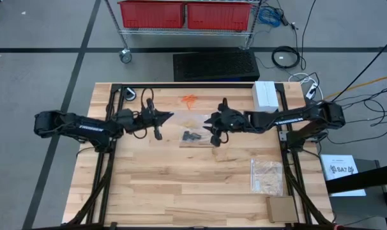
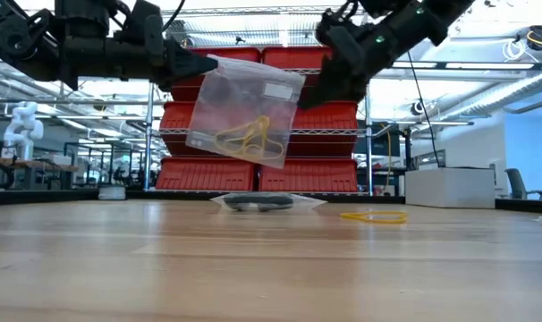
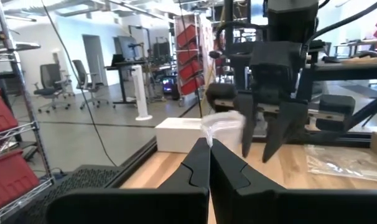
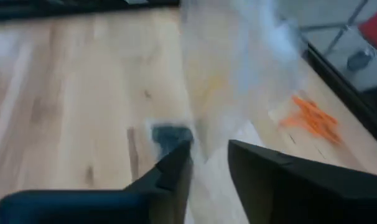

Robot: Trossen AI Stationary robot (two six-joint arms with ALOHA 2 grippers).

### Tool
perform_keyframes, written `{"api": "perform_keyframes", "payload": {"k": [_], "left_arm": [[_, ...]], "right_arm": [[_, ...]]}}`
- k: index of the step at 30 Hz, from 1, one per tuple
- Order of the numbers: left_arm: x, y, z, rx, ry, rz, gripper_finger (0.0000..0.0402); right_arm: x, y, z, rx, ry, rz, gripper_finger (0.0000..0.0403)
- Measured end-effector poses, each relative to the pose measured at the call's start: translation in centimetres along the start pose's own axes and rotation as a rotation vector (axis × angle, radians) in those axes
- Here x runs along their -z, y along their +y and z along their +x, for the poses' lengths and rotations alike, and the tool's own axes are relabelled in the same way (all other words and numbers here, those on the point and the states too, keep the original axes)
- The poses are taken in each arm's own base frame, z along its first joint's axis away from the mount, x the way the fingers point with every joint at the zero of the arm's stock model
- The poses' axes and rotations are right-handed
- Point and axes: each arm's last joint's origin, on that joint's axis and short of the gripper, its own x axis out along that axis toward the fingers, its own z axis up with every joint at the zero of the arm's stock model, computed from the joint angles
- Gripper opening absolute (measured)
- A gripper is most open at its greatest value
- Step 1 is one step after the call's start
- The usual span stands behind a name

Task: Sort rubber bands
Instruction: Put the yellow rubber band on the zip bag

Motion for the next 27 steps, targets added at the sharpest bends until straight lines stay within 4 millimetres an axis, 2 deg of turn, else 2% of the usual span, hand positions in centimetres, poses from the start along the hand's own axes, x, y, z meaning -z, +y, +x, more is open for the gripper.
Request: {"api": "perform_keyframes", "payload": {"k": [5,9,11,19,27], "left_arm": [[0.1,0.4,0.0,0.010,0.009,0.004,0.0000],[0.3,0.6,0.0,0.009,0.020,0.005,0.0000],[0.3,0.6,0.0,0.009,0.021,0.005,0.0000],[0.3,0.6,0.0,0.009,0.026,0.003,0.0000],[0.4,0.5,0.0,0.010,0.037,0.002,0.0000]], "right_arm": [[2.0,0.6,-1.0,-0.096,0.226,0.012,0.0161],[4.5,2.6,-0.9,-0.147,0.440,-0.036,0.0184],[5.3,3.8,-0.8,-0.167,0.489,-0.076,0.0188],[6.8,8.0,-0.1,-0.216,0.492,-0.008,0.0164],[9.2,9.8,1.7,-0.167,0.554,-0.021,0.0138]]}}
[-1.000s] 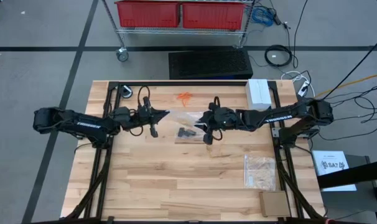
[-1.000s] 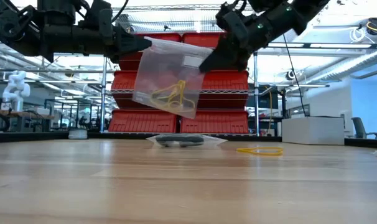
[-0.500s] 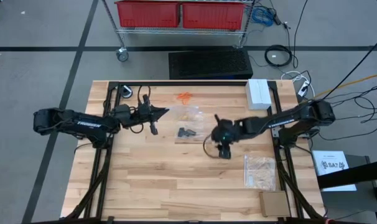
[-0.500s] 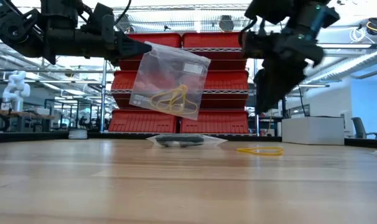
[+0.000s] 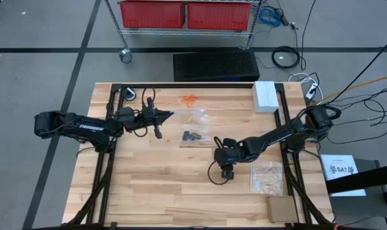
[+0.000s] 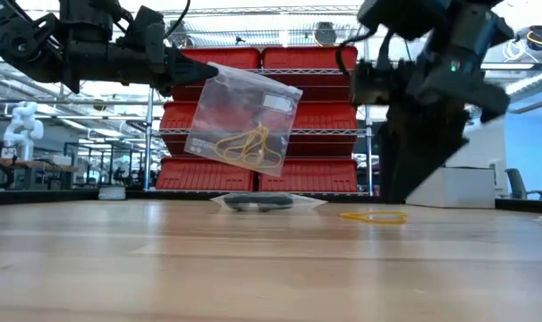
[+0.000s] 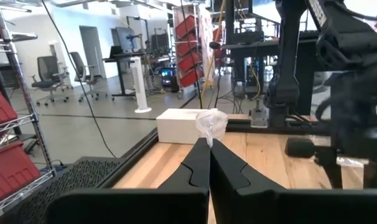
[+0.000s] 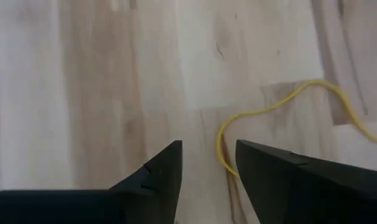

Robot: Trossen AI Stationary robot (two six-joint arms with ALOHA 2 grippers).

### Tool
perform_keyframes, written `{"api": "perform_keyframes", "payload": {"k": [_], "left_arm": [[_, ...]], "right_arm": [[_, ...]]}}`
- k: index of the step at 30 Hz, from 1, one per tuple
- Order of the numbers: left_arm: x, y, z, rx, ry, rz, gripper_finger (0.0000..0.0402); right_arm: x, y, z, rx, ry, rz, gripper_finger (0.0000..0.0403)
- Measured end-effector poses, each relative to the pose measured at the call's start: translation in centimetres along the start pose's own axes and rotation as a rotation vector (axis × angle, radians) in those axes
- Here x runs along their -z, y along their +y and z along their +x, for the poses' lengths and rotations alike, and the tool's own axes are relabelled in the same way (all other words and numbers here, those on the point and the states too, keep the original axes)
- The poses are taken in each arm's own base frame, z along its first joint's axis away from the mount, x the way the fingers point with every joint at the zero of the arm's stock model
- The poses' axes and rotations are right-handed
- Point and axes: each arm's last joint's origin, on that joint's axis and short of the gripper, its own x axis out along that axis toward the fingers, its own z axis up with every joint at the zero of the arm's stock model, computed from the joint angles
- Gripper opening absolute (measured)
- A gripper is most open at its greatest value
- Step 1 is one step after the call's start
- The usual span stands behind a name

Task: Sort rubber bands
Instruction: Put the yellow rubber band on the zip bag

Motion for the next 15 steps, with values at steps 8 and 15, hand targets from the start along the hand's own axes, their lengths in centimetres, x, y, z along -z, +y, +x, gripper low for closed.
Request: {"api": "perform_keyframes", "payload": {"k": [8,15], "left_arm": [[0.0,0.0,0.0,0.000,0.003,0.000,0.0000],[0.0,0.0,0.0,0.000,0.003,-0.001,0.0000]], "right_arm": [[0.2,-0.5,1.6,0.045,0.044,0.003,0.0076],[-0.3,-2.9,0.4,0.204,0.018,-0.023,0.0008]]}}
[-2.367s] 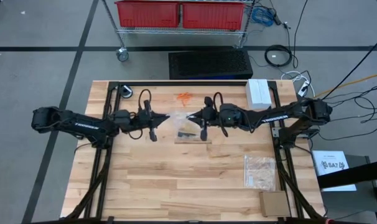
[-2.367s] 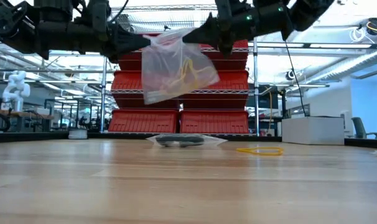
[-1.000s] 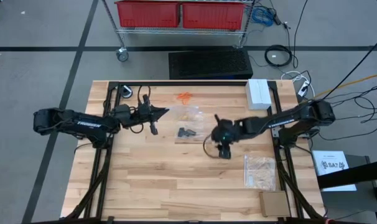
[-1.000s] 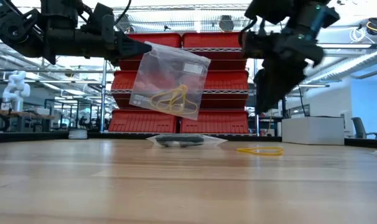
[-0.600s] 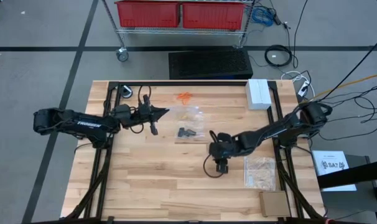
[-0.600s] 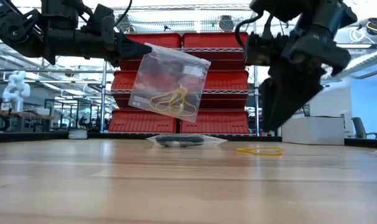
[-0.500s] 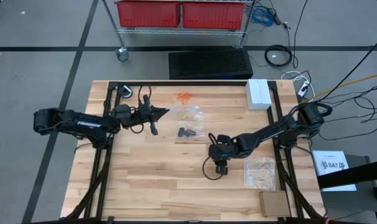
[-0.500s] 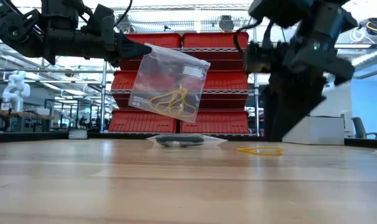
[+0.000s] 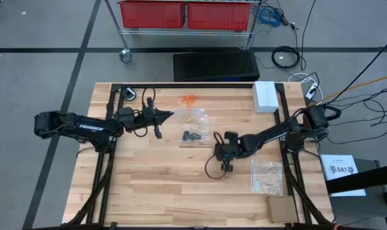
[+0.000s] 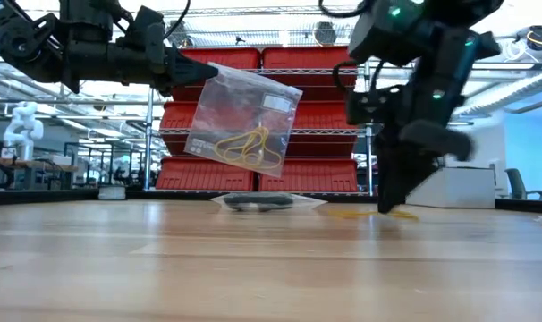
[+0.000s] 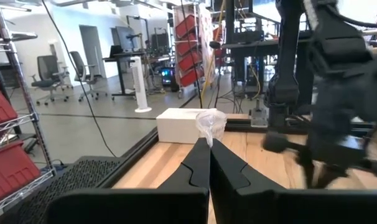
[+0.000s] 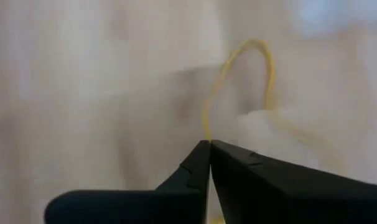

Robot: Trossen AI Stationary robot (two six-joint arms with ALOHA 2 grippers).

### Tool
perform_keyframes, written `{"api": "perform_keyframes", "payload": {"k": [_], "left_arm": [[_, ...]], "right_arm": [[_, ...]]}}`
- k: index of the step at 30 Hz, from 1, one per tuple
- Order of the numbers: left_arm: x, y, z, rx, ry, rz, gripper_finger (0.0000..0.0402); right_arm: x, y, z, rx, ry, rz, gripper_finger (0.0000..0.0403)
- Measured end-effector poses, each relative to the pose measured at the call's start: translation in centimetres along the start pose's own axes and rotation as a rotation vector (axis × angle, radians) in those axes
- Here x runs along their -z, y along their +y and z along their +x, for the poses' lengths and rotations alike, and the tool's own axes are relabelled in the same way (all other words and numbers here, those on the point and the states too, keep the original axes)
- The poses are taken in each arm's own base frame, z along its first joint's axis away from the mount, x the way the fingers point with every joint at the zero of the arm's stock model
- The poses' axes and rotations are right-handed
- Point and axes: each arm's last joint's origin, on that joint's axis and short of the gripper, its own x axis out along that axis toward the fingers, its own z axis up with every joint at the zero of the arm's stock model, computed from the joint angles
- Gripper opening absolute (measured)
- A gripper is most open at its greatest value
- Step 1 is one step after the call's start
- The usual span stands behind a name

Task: Sort rubber bands
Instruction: Put the yellow rubber band on the zip bag

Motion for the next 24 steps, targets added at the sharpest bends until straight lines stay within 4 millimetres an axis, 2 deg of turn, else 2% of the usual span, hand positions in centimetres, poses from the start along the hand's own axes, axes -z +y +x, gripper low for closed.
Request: {"api": "perform_keyframes", "payload": {"k": [10,14,18,24], "left_arm": [[0.0,0.0,0.0,0.000,0.003,0.000,0.0000],[0.0,0.0,0.0,0.000,0.004,0.000,0.0000],[0.1,0.0,0.0,0.000,0.007,0.000,0.0000],[0.1,0.0,0.0,0.000,0.008,0.000,0.0000]], "right_arm": [[-1.0,-3.9,0.8,0.082,0.006,0.018,0.0003],[-1.3,-4.8,1.0,0.025,0.009,0.040,0.0006],[-1.4,-4.8,1.1,-0.064,0.021,0.040,0.0035],[-1.6,-4.9,1.1,-0.073,0.003,0.050,0.0094]]}}
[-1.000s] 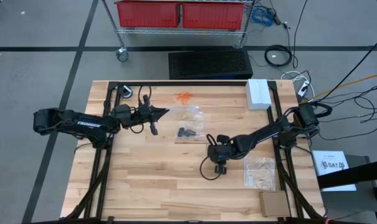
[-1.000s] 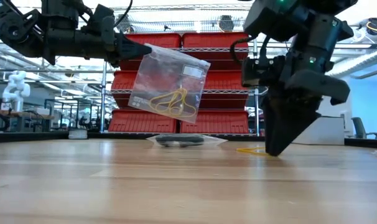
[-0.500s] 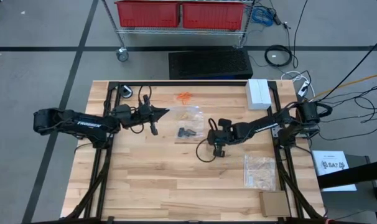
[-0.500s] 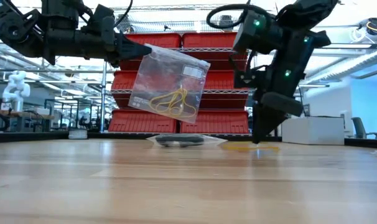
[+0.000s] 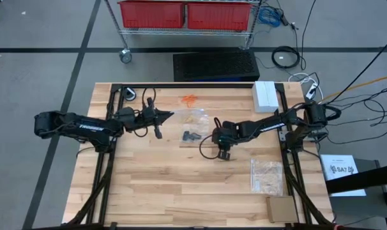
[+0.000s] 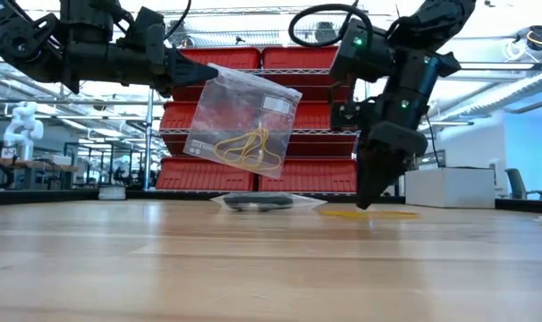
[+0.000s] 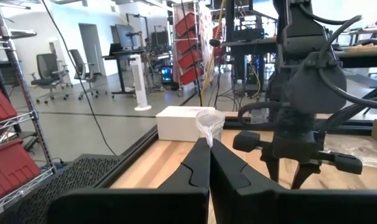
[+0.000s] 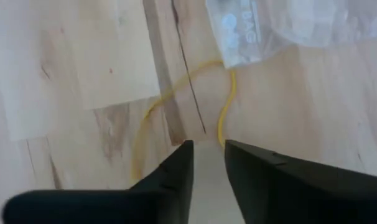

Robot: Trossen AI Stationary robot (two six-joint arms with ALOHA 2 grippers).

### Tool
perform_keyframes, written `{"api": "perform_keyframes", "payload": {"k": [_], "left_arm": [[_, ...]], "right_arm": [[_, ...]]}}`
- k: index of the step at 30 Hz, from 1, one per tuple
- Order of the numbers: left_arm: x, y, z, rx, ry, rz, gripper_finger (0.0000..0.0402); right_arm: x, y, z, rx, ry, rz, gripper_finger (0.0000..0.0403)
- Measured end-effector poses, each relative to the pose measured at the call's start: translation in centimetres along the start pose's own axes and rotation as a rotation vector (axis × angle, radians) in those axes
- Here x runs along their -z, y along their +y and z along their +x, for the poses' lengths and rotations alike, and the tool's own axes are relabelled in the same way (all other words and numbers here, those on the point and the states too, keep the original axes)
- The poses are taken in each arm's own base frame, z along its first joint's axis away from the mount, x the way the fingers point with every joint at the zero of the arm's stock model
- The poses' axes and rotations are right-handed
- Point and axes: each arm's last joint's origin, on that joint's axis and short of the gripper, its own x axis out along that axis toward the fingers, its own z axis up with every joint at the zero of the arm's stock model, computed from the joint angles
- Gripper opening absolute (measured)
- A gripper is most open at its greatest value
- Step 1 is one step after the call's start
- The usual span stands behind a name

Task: Sort rubber bands
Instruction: Put the yellow rubber band on the zip bag

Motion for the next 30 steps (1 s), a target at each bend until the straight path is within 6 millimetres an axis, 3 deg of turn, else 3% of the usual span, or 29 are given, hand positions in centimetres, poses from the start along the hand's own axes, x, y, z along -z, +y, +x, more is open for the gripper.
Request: {"api": "perform_keyframes", "payload": {"k": [12,15,20,25,30], "left_arm": [[0.0,0.0,0.0,0.000,0.000,0.000,0.0000],[0.0,0.0,0.0,0.000,0.000,0.000,0.0000],[0.0,0.0,0.0,0.000,0.000,0.000,0.0000],[0.1,0.0,0.0,0.000,0.007,0.000,0.0000],[0.1,0.0,0.0,0.000,0.008,0.000,0.0000]], "right_arm": [[0.0,-0.7,0.5,-0.002,0.016,0.020,0.0111],[0.0,-0.8,0.7,-0.029,0.033,0.007,0.0088],[0.0,-0.8,1.2,-0.038,0.040,-0.023,0.0012],[0.1,-0.3,0.8,-0.111,0.048,0.031,0.0005],[0.4,2.0,-0.8,-0.239,0.050,0.033,0.0001]]}}
